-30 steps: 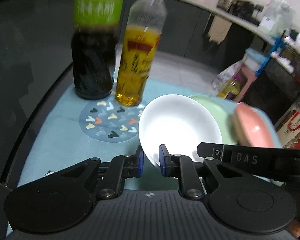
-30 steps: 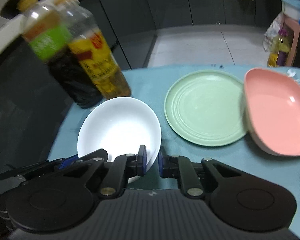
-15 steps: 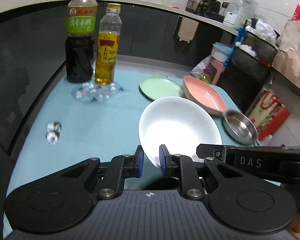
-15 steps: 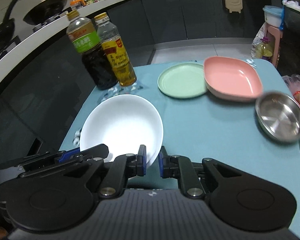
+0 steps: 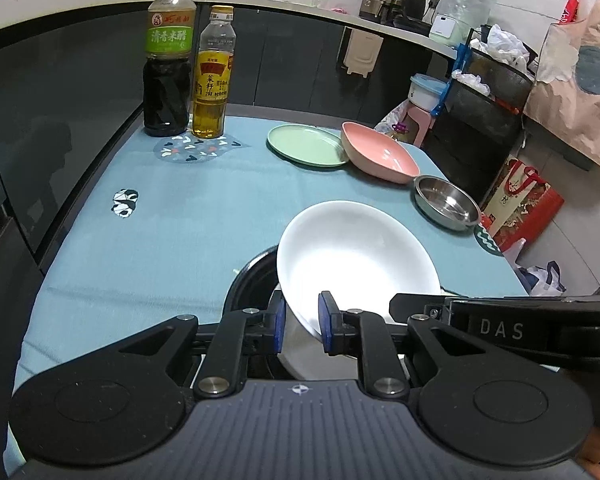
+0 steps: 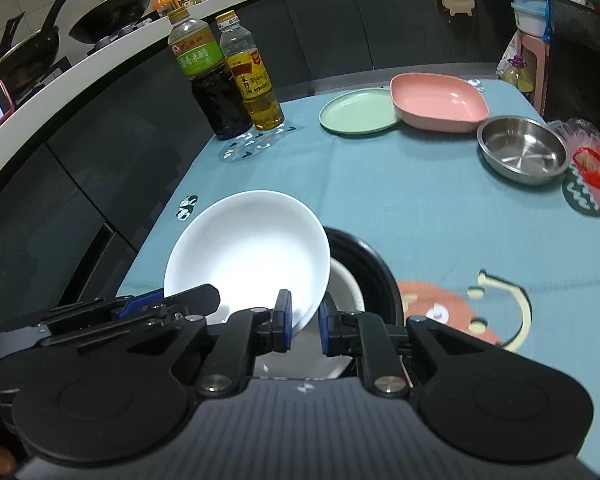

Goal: Organize plates and bowls
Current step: 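Lower the small white bowl into the stacked white bowl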

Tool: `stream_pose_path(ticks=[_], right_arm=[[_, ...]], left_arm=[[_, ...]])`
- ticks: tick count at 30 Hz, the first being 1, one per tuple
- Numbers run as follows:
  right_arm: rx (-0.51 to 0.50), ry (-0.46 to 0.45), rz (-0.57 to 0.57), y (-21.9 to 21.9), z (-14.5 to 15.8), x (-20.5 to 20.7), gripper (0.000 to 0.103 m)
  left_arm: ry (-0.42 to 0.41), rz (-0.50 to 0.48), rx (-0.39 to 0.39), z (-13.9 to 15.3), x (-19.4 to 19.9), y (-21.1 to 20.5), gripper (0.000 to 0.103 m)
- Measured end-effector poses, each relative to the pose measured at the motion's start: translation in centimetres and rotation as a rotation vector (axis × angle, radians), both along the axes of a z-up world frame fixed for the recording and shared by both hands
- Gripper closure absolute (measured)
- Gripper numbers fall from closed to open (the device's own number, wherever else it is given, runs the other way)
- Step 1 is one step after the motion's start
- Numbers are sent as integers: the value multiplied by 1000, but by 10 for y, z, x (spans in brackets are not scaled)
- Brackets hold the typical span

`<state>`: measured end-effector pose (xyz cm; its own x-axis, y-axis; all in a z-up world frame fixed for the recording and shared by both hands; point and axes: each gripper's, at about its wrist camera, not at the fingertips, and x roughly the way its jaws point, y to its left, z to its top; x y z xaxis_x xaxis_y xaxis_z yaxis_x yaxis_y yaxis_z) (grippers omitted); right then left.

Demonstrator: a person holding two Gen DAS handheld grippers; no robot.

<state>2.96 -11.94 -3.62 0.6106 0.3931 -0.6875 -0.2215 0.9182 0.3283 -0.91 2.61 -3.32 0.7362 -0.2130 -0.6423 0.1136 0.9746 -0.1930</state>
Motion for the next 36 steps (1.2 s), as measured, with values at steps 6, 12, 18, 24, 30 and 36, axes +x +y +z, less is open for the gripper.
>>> stream_pose_path(ticks=[6, 12, 18, 24, 30, 36], right_arm=[[7, 11, -10, -1, -3, -10, 103], [-6, 20, -18, 0, -8, -16, 103], [-13, 32, -27, 1, -11, -18, 103], [-21, 37, -31, 1, -11, -20, 103], [-23, 41, -35, 2, -12, -19, 103], [-20, 49, -38, 3, -15, -16, 103]], left_arm=[[3, -16, -3, -1, -9, 1, 88], [17, -26, 0, -5, -10, 1, 88], [34, -33, -5, -9, -12, 2, 88], [44, -36, -3, -11, -12, 2, 88], [57, -34, -3, -14, -9, 3, 87], [68, -32, -3, -16, -6, 3, 87]])
